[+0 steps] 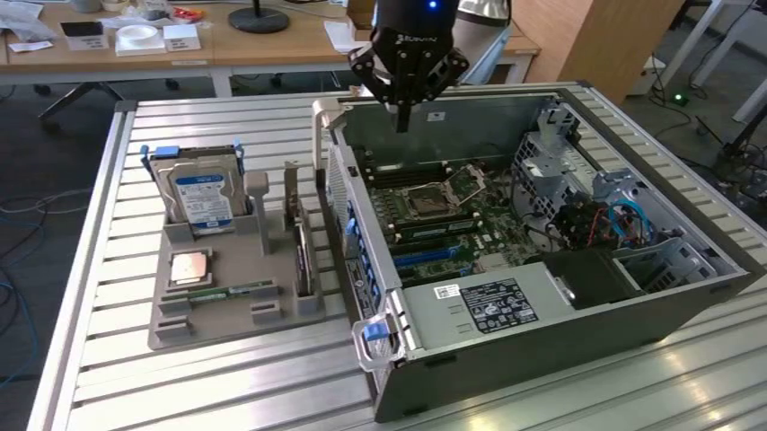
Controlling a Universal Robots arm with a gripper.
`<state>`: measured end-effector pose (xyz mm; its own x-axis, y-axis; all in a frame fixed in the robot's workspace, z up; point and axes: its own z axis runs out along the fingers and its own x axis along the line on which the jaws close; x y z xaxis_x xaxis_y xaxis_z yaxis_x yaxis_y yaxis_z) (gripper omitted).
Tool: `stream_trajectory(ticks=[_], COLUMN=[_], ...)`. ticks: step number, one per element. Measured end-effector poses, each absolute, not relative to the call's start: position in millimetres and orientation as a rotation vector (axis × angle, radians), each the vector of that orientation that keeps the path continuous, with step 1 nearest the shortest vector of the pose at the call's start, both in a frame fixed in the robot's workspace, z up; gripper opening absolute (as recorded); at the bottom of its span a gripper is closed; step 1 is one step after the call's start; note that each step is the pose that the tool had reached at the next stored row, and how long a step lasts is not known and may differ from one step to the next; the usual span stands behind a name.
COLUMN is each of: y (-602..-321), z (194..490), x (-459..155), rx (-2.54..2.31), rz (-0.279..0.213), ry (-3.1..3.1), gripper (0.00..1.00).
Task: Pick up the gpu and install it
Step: 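Reach for the gpu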
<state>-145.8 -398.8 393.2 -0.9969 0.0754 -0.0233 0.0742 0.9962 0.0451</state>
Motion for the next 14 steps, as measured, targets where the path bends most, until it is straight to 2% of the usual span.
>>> stream_trajectory(ticks=[14], y=[-399], z=[393], x=[-197], rx=[0.117], rz=[0.069], ry=[3.114], gripper=[0.11])
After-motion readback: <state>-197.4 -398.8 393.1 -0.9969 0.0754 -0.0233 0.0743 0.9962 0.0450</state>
